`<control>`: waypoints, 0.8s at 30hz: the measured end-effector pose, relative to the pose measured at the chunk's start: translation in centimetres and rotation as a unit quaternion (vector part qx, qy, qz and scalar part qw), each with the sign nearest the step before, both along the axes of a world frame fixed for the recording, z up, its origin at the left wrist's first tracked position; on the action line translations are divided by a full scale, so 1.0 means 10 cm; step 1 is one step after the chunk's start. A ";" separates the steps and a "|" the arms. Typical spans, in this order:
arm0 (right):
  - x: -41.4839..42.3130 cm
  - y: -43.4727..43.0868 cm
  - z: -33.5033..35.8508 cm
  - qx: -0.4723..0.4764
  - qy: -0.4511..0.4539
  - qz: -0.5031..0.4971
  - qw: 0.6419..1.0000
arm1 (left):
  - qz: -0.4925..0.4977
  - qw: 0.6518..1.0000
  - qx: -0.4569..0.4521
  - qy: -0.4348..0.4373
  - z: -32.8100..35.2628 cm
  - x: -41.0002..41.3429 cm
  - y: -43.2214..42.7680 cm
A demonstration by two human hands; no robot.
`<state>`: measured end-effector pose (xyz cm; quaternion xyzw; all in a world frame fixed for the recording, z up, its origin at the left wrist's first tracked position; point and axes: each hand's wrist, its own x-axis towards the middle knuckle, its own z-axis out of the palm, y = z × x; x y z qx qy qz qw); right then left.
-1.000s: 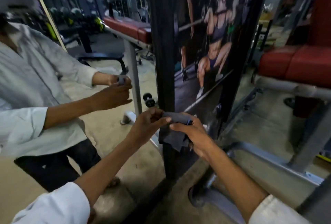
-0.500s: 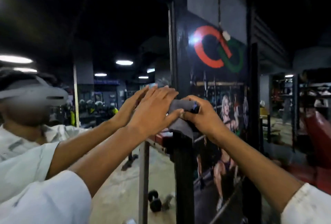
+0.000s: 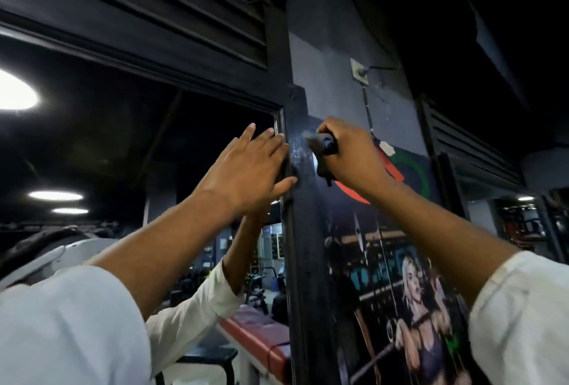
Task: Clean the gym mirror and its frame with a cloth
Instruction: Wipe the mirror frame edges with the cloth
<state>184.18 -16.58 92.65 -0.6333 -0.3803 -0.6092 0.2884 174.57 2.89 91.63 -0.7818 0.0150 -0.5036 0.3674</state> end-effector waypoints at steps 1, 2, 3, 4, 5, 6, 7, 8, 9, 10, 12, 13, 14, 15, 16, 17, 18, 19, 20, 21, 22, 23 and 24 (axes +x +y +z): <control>0.08 0.00 0.09 -0.029 -0.041 -0.046 0.998 | 0.007 1.000 -0.004 -0.008 0.05 0.07 0.00; 0.15 0.00 0.18 -0.054 -0.077 -0.084 0.992 | 0.014 1.000 -0.012 -0.017 0.08 0.15 0.01; 0.21 0.00 0.25 -0.069 -0.107 -0.112 0.986 | 0.021 0.999 -0.022 -0.026 0.10 0.23 0.03; 0.25 0.01 0.33 -0.075 -0.129 -0.131 0.980 | 0.033 0.999 -0.025 -0.036 0.10 0.31 0.06; 0.28 0.02 0.40 -0.072 -0.142 -0.140 0.977 | 0.046 0.998 -0.022 -0.048 0.08 0.37 0.08; 0.31 0.03 0.48 -0.063 -0.153 -0.144 0.976 | 0.057 0.997 -0.016 -0.058 0.07 0.42 0.11; 0.33 0.03 0.55 -0.052 -0.160 -0.144 0.975 | 0.062 0.996 -0.009 -0.063 0.07 0.45 0.13; 0.37 0.04 0.61 -0.041 -0.167 -0.141 0.975 | 0.060 0.996 -0.005 -0.066 0.07 0.46 0.14; 0.40 0.04 0.68 -0.035 -0.172 -0.138 0.975 | 0.055 0.996 -0.002 -0.068 0.07 0.47 0.16; 0.42 0.05 0.74 -0.033 -0.178 -0.135 0.974 | 0.051 0.996 0.003 -0.071 0.07 0.47 0.17; 0.46 0.09 0.86 -0.033 -0.193 -0.131 0.972 | 0.052 0.995 0.014 -0.079 0.08 0.49 0.20; 0.48 0.12 0.91 -0.032 -0.195 -0.128 0.972 | 0.053 0.995 0.016 -0.083 0.07 0.50 0.21; 0.49 0.17 0.96 -0.029 -0.193 -0.121 0.973 | 0.055 0.995 0.018 -0.086 0.07 0.50 0.22; 0.50 0.23 1.00 -0.025 -0.187 -0.113 0.976 | 0.057 0.994 0.022 -0.089 0.07 0.51 0.23; 0.51 0.31 1.03 -0.022 -0.180 -0.108 0.977 | 0.059 0.994 0.026 -0.092 0.08 0.52 0.24; 0.51 0.38 1.04 -0.021 -0.172 -0.104 0.979 | 0.061 0.993 0.031 -0.096 0.08 0.52 0.24; 0.53 0.47 1.03 -0.018 -0.163 -0.097 0.982 | 0.063 0.993 0.034 -0.099 0.08 0.52 0.24; 0.55 0.54 0.99 -0.009 -0.157 -0.086 0.984 | 0.065 0.992 0.035 -0.099 0.07 0.51 0.24; 0.57 0.59 0.95 0.004 -0.152 -0.072 0.986 | 0.068 0.992 0.033 -0.099 0.07 0.52 0.24; 0.59 0.62 0.90 0.016 -0.147 -0.058 0.987 | 0.071 0.992 0.031 -0.097 0.07 0.52 0.23; 0.62 0.63 0.85 0.020 -0.145 -0.048 0.988 | 0.074 0.992 0.029 -0.097 0.07 0.51 0.22; 0.65 0.63 0.81 0.017 -0.146 -0.043 0.988 | 0.076 0.992 0.028 -0.095 0.07 0.51 0.22; 0.68 0.61 0.80 0.013 -0.156 -0.041 0.987 | 0.076 0.992 0.027 -0.093 0.07 0.51 0.21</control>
